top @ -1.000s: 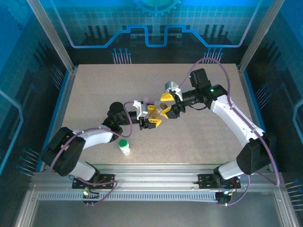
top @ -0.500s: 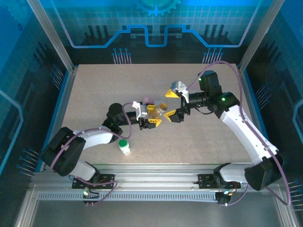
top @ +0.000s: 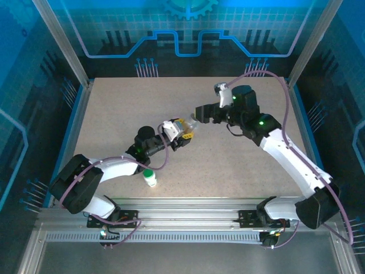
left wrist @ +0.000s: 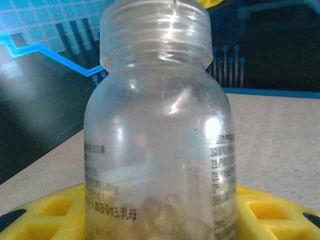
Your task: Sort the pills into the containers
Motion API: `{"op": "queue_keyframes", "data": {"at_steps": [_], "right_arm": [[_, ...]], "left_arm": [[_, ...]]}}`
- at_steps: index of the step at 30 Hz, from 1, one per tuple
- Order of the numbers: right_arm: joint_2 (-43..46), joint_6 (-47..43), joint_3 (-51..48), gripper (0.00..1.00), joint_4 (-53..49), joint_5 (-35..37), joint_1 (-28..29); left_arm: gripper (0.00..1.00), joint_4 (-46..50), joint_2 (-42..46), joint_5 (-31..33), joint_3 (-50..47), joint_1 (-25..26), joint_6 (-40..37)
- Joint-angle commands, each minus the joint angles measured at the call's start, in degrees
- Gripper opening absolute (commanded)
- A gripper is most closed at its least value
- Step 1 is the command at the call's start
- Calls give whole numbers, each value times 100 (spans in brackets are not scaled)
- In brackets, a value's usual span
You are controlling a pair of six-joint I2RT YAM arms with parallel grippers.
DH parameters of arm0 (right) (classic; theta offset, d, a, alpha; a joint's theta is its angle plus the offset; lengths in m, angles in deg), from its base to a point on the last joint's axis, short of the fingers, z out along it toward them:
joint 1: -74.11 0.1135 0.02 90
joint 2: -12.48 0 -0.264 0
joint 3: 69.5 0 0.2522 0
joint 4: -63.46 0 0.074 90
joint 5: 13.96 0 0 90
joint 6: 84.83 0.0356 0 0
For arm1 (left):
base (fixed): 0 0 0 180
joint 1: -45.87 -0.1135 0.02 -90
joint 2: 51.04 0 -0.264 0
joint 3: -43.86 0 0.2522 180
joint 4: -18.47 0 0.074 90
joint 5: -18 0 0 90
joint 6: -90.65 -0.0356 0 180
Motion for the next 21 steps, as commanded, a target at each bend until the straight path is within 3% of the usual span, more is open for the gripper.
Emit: {"op": "queue_keyframes", "data": {"at_steps": [1,11,21], "right_arm": [[-246,775,364,84,-5,508,265],[-737,636,680,80,-298,597,660],[-905,696,519,68,-280,584,728]], "left_arm": [[0,115,151,788,203,104,-360],[0,71,58,914,192,200,-474],[0,-63,34,911,157,217,-456]]}}
